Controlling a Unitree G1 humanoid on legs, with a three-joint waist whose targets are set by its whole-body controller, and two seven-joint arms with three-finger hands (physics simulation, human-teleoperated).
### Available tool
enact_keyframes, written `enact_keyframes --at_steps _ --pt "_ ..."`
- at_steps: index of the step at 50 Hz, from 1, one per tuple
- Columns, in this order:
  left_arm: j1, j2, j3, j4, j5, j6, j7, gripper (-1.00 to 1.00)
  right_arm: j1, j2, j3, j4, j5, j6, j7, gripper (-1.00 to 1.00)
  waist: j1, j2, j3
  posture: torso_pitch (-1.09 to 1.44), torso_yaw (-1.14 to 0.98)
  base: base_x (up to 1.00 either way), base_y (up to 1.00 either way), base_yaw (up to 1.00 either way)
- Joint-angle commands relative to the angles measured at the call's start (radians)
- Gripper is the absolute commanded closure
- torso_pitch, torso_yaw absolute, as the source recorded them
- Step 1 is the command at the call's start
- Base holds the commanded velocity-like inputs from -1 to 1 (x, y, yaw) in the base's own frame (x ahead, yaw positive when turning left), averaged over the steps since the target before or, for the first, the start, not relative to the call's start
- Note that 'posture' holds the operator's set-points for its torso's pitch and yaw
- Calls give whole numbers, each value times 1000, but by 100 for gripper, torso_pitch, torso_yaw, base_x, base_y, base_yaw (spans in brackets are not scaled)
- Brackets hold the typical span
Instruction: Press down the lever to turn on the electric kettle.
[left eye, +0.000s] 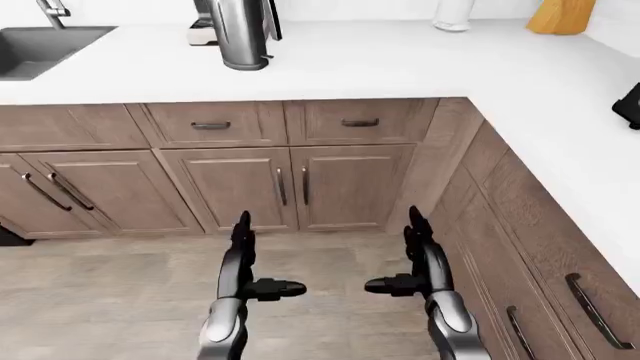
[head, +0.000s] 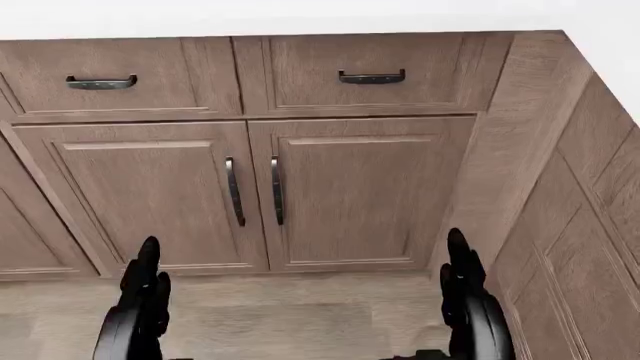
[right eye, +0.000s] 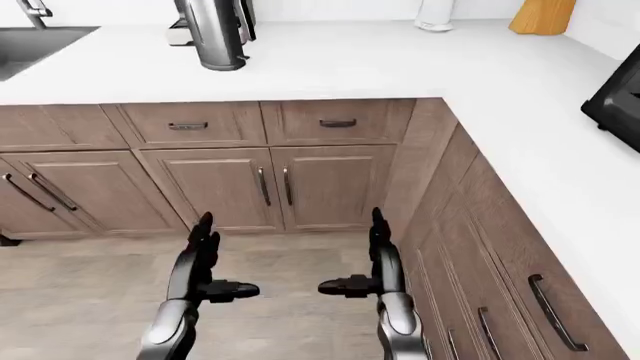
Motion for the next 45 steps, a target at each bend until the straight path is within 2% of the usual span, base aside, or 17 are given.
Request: enact_keyframes --at_steps 1,3,4,5,7,8,17,26,33,42,45 --pt "-53 17 28 -100 -13 -64 4 -100 -36 -11 -6 -120 13 -29 12 -100 -2 -8 -1 0 0 0 0 0" --pt "-63 22 40 -107 -24 -51 2 -100 -35 -11 -7 -128 13 -25 17 -100 7 -2 -64 0 0 0 0 0" --pt "-61 25 42 -122 -24 -48 2 -100 -35 -11 -9 -134 13 -22 19 -100 6 -3 -36 0 0 0 0 0" --pt "-58 26 43 -143 -29 -35 -4 -100 -35 -13 -11 -146 15 -14 22 -100 5 -6 -20 0 0 0 0 0" --pt "-56 28 45 -169 -43 -7 -23 -100 -43 -16 -18 -163 17 3 24 -100 5 -7 -67 0 0 0 0 0" --pt "-63 30 50 -172 -45 1 -22 -100 -46 -18 -20 -171 17 10 26 -100 6 -7 -73 0 0 0 0 0" --pt "-83 43 83 -241 -67 70 -22 -100 -66 -26 -39 -252 33 83 33 -100 8 -2 -86 0 0 0 0 0" --pt "-156 94 156 -312 -102 178 19 -100 -132 -58 -90 -359 71 182 31 -100 8 0 -92 0 0 0 0 0" --pt "-205 136 206 -354 -146 219 27 -100 -170 -83 -114 -383 74 202 41 -100 6 2 -88 0 0 0 0 0" --pt "-271 205 274 -400 -210 274 48 -100 -252 -132 -158 -454 103 302 49 -100 5 5 -78 0 0 0 0 0" --pt "-308 237 298 -439 -243 332 69 -100 -280 -141 -153 -494 106 354 46 -100 4 6 -77 0 0 0 0 0"
